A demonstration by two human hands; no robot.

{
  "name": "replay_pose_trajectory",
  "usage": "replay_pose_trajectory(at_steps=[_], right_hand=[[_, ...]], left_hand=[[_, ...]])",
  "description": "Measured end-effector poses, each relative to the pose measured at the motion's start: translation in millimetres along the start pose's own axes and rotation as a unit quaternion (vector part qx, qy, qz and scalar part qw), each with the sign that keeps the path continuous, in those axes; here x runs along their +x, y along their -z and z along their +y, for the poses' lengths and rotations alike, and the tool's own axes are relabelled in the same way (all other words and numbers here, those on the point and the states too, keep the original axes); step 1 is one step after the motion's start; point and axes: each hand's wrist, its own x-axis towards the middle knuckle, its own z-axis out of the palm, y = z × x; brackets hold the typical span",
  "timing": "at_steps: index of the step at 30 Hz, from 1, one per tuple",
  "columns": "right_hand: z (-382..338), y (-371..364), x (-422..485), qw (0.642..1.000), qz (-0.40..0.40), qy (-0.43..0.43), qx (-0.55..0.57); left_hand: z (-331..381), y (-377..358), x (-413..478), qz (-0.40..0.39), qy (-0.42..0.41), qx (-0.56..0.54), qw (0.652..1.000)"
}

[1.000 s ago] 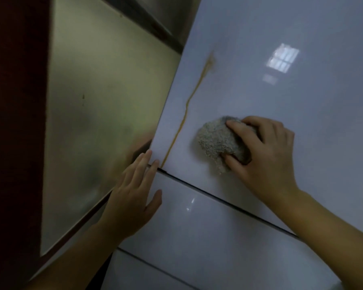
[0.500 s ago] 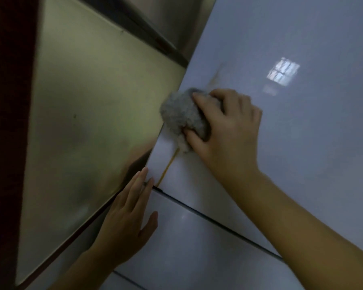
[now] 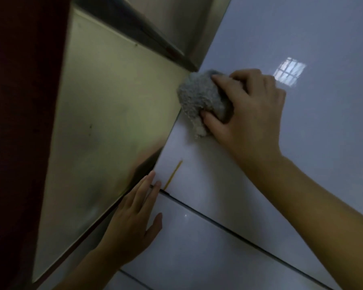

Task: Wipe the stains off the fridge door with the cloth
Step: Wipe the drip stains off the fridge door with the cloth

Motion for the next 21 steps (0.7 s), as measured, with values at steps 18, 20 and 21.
replay_pose_trajectory(at_steps=[18, 20, 21], right_hand=[[-18, -21, -66, 0.996, -0.076, 0.052, 0.007], [-26, -31, -88, 0.994, -0.094, 0.061, 0.009], [-28, -35, -101, 0.993, -0.102, 0.066, 0.006]], left_hand=[[4, -10, -17, -0.003, 0.082, -0.065, 0.994], [3, -14, -20, 0.005, 0.098, -0.068, 0.993], [3, -16, -22, 0.002, 0.101, -0.069, 0.993]])
